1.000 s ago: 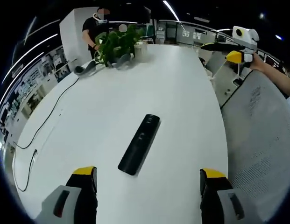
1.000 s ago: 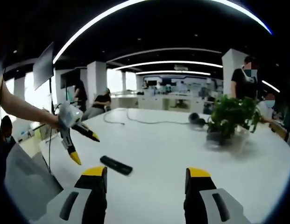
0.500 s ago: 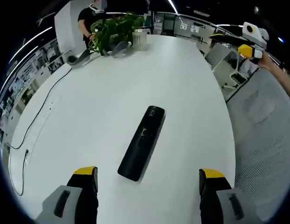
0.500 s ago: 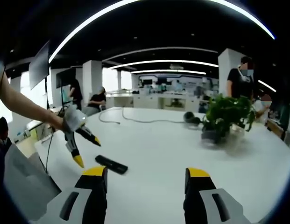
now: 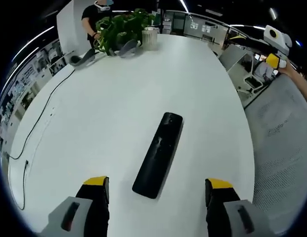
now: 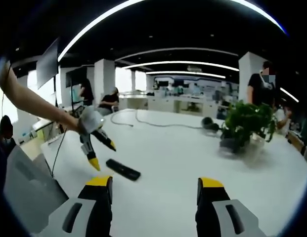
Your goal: Press the specified remote control buttons in sequence, fully releasing each button before pressing the next.
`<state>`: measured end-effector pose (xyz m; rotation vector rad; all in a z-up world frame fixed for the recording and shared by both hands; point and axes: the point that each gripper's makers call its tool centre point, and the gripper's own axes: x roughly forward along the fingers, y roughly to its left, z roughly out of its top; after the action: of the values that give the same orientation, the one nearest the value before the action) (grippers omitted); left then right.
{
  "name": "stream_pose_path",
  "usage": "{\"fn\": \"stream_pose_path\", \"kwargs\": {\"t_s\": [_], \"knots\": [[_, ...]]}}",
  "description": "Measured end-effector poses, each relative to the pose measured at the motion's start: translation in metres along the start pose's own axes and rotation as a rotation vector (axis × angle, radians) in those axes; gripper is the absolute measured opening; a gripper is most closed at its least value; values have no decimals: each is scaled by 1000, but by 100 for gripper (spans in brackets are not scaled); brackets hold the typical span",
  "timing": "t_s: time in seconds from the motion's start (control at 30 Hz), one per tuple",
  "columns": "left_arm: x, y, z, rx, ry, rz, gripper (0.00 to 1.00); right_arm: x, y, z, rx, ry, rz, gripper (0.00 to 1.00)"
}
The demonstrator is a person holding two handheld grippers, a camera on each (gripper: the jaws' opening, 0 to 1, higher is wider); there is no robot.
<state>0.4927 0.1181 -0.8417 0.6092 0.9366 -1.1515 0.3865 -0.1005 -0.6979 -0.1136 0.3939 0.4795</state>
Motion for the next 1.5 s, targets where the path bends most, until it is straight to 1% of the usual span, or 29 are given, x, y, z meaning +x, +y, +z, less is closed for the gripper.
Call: {"fn": "stream_pose_path", "kwargs": {"t_s": [0.1, 0.13, 0.23, 0.27, 0.33, 0.4, 0.43, 0.53, 0.6, 0.67, 0.73, 0.77, 0.87, 1.0, 1.1, 1.17, 1.27, 1.33, 1.4, 1.5], "knots": [[2, 1, -3, 13, 20, 7, 83, 0, 0, 0, -5, 1, 1, 67], [2, 1, -3, 15, 21, 11, 81, 0, 0, 0, -2, -1, 4, 67], [6, -1, -4, 18, 27, -1, 77, -1, 0, 1, 19, -14, 14, 67], [7, -1, -6, 33, 40, 2, 76, -1, 0, 1, 23, -15, 13, 67], [10, -1, -7, 50, 46, 3, 73, -1, 1, 1, 29, -13, 13, 66], [11, -1, -5, 90, 36, 1, 70, 0, 1, 0, 27, -7, 15, 66], [12, -1, -3, 106, 24, 1, 67, 1, 1, -1, 25, -2, 15, 67], [13, 0, 1, 115, 11, 5, 59, 1, 3, -2, 13, 8, 19, 66], [15, 1, 2, 116, 11, 4, 58, 2, 3, -2, 12, 8, 20, 66], [16, -1, 1, 137, 14, -5, 58, 1, 2, -2, 17, 6, 18, 65], [18, 1, -2, 145, 28, 4, 53, 1, 1, -2, 24, 5, 16, 65], [18, 1, -1, 154, 23, 10, 51, 1, 1, -2, 25, 5, 17, 65], [20, 1, 0, 134, 11, 5, 48, 2, 2, -2, 20, 9, 19, 64], [24, 0, -4, 140, 12, 12, 45, 2, 2, -5, 7, 24, 14, 63], [22, 0, -2, 130, -1, 20, 41, 2, 1, -7, 0, 37, 9, 61], [23, -3, -2, 129, -5, 5, 38, 2, 1, -6, -5, 34, 10, 59], [23, -4, -2, 123, -4, -1, 35, 2, 1, -7, -4, 36, 9, 59], [23, -6, -3, 124, 1, -11, 31, 2, 0, -7, -7, 39, 3, 59], [23, -12, -3, 173, 5, -27, 25, 2, 0, -7, -5, 39, 4, 59], [23, -14, -2, 187, 17, -17, 25, 2, 0, -6, -4, 36, 2, 59]]}}
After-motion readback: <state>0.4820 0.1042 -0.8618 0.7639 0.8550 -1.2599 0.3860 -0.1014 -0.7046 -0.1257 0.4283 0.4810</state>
